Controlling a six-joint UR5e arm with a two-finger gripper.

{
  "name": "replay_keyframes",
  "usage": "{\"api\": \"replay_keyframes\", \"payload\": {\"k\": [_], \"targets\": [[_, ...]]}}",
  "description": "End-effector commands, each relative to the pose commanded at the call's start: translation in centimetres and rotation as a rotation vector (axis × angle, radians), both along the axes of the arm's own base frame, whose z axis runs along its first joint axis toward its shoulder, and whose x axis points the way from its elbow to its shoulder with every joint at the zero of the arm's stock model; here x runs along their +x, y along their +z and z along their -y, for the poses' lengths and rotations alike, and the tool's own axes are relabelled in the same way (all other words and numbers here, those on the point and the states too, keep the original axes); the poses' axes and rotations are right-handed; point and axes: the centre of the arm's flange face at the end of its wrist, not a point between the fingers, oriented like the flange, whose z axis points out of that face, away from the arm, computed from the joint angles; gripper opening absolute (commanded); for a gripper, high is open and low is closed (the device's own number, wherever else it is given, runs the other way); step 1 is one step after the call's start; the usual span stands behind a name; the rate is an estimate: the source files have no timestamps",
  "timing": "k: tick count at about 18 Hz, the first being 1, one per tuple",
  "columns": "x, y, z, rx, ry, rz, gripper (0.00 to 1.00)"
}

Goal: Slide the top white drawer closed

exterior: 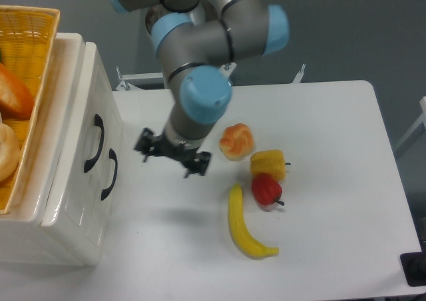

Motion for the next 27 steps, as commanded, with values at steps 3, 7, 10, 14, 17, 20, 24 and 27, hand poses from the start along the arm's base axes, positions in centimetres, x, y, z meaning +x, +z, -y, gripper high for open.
{"api": "replay_keyframes", "payload": {"k": [3, 7, 10, 14, 17, 20, 24, 27], "targets": [[-3.7, 1.2, 3.9, -0.013, 0.033, -0.044, 1.0], [-5.3, 3.3, 7.1, -0.053, -0.117, -0.134, 1.0], [-5.3, 4.1, 8.9, -0.056, -0.204, -0.16, 1.0], [-6.0, 5.5, 13.2, -0.081, -0.179, -0.184, 1.0], [-6.4, 6.7, 17.3, -0.079, -0.214, -0.201, 1.0], [-7.0, 7.7, 20.8, -0.083, -0.23, -0.181, 1.0], [-7.8, 8.4, 25.2, -0.077, -0.31, -0.157, 1.0], [-8.6, 8.9, 27.8, -0.042, -0.34, -0.155, 1.0]]}}
